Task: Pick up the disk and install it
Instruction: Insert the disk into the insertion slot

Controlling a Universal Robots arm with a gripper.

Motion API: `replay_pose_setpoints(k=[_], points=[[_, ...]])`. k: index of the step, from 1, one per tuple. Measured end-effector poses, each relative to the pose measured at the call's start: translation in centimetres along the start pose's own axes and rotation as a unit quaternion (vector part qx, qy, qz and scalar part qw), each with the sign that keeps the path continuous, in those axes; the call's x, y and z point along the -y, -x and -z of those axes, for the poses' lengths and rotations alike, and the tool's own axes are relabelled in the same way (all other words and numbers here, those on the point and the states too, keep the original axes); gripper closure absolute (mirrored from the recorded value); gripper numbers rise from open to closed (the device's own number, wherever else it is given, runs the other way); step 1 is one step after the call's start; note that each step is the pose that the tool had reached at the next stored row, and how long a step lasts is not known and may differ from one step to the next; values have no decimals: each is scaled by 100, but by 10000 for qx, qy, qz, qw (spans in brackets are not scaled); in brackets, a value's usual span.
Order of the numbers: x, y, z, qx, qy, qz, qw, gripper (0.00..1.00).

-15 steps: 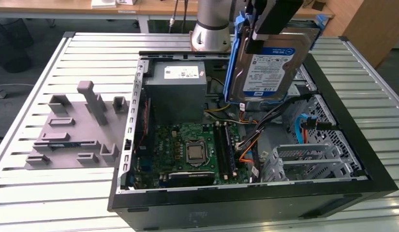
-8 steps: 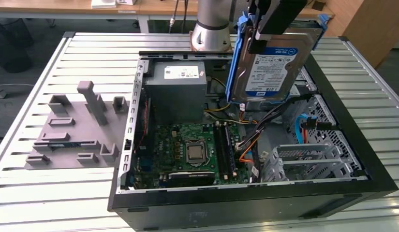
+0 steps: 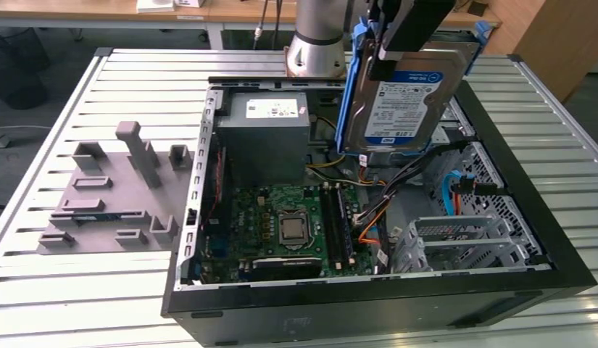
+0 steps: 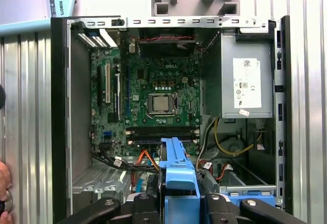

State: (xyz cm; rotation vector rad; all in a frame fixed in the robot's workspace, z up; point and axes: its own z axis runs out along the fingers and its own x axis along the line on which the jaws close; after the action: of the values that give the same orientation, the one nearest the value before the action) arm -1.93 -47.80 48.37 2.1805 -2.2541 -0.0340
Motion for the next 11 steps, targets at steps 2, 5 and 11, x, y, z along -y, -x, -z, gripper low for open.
replay_pose_setpoints(k=[2, 5, 11], points=[[-3, 0, 0, 0, 0, 0, 10000, 64], [-8, 0, 0, 0, 0, 0, 10000, 64], [19, 0, 0, 0, 0, 0, 10000, 64]])
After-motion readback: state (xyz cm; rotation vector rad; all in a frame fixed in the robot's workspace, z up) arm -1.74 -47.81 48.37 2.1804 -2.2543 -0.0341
